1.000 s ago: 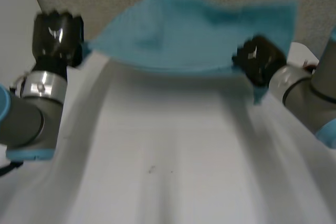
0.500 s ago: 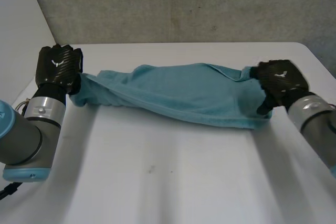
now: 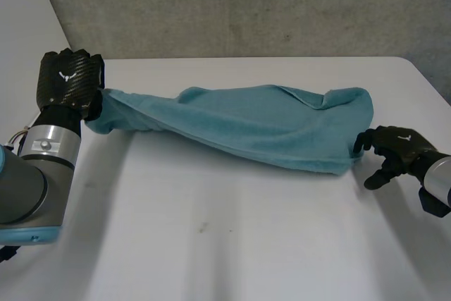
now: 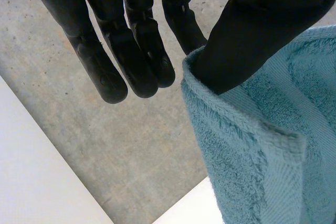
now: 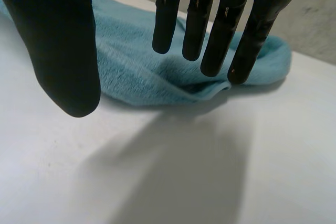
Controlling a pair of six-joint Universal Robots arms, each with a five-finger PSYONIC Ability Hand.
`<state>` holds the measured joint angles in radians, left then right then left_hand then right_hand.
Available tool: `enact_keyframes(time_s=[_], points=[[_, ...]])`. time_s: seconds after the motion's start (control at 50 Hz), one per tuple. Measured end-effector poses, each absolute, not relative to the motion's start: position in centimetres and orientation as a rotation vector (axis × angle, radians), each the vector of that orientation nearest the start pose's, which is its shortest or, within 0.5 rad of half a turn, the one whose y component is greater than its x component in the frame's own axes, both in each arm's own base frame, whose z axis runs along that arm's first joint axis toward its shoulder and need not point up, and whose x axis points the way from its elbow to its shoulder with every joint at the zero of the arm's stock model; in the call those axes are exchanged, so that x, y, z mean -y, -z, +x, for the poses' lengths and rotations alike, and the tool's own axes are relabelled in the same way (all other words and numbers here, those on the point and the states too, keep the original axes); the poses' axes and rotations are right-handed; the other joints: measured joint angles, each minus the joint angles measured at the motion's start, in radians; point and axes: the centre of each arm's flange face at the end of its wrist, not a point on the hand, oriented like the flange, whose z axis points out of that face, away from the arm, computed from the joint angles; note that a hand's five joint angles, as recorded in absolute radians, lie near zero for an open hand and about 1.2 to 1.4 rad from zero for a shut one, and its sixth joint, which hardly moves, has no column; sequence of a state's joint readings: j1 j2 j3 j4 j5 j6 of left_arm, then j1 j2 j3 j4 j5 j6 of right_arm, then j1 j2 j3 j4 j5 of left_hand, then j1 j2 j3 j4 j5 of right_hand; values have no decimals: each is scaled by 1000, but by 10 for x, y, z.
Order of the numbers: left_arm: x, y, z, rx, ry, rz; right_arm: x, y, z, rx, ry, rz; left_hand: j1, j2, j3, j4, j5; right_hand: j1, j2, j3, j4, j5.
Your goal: Fold the laundry
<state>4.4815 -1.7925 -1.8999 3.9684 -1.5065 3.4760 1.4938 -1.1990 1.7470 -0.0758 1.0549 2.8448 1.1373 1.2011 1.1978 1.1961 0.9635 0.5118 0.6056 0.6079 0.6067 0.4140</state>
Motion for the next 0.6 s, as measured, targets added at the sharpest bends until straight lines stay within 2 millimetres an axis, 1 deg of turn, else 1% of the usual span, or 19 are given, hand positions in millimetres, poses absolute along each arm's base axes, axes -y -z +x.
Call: enact_keyframes(time_s=[0.12, 0.16, 0.36, 0.46, 0.5, 0.6], points=[[306, -219, -212, -1777, 2465, 598, 328, -138, 153, -2356, 1526, -653, 0, 0, 0, 0, 0, 10, 9, 9, 10, 11], [306, -219, -212, -1779, 2463, 597, 332, -135, 153, -2355, 1531, -654, 0, 0, 0, 0, 0, 10, 10, 12, 11, 13], [307, -217, -212, -1787, 2457, 599, 351, -127, 152, -2355, 1570, -654, 0, 0, 0, 0, 0, 73, 79, 80, 79, 73], [307, -216, -211, -1788, 2456, 599, 354, -125, 152, -2360, 1573, -652, 0, 0, 0, 0, 0, 77, 84, 87, 87, 81], [307, -216, -211, -1789, 2454, 598, 358, -122, 154, -2362, 1576, -657, 0, 0, 0, 0, 0, 77, 84, 90, 88, 85], [307, -216, -211, -1788, 2454, 597, 360, -120, 162, -2352, 1572, -680, 0, 0, 0, 0, 0, 77, 84, 90, 88, 88]])
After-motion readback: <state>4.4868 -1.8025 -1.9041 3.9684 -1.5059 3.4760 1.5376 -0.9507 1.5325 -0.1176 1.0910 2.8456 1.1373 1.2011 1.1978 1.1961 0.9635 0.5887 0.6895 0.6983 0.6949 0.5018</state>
